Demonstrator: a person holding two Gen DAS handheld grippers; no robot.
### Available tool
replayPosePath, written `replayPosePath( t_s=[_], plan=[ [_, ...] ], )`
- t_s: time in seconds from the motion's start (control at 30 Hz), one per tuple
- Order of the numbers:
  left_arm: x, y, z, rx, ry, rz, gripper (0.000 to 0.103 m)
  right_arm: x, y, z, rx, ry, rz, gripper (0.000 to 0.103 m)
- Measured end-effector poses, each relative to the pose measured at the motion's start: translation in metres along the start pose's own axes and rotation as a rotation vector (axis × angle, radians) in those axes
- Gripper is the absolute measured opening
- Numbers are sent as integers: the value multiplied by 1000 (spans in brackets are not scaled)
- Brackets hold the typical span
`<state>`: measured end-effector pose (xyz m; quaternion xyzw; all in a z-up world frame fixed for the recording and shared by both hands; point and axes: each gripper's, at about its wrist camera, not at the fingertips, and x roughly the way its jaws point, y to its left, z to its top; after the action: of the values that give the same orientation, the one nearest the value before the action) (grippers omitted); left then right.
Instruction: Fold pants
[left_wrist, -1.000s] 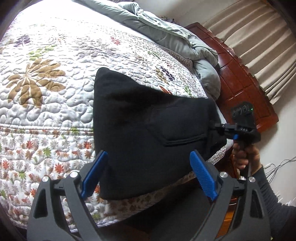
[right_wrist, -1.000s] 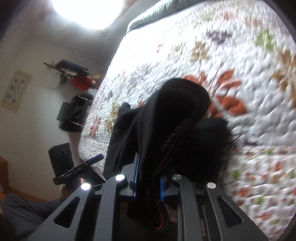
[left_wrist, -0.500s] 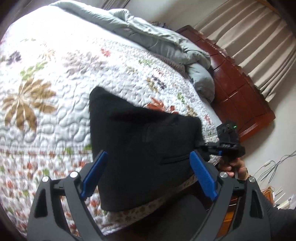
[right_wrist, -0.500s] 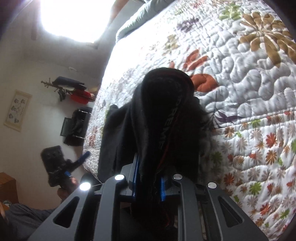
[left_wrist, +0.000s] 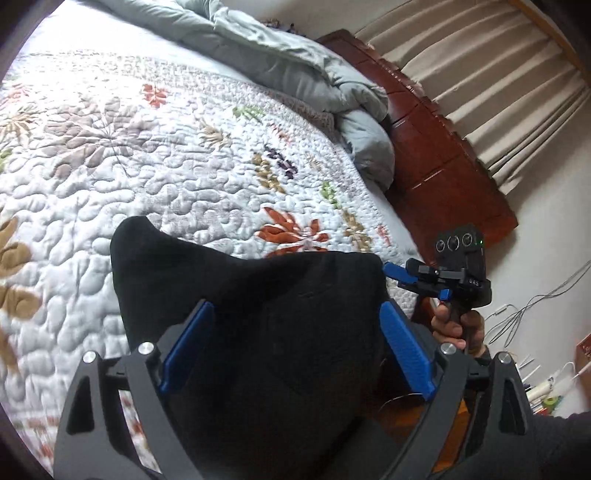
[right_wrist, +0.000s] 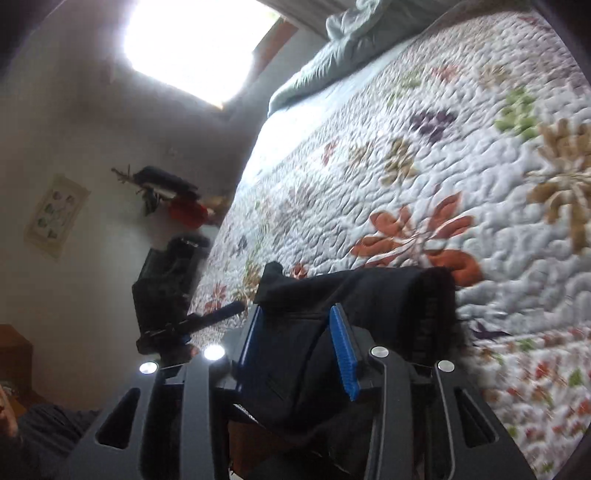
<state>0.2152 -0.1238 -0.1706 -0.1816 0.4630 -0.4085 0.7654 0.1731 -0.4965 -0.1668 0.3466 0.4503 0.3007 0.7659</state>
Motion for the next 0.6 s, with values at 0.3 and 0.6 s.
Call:
replayPosePath(
  t_s=[0.3, 0.6],
  plan=[
    [32, 41, 3, -34, 59, 40, 78, 5, -97, -15, 166, 19, 18, 0],
    [-29, 3, -7, 49, -51, 115, 90, -41, -29, -34, 51, -31, 16, 14]
  ],
)
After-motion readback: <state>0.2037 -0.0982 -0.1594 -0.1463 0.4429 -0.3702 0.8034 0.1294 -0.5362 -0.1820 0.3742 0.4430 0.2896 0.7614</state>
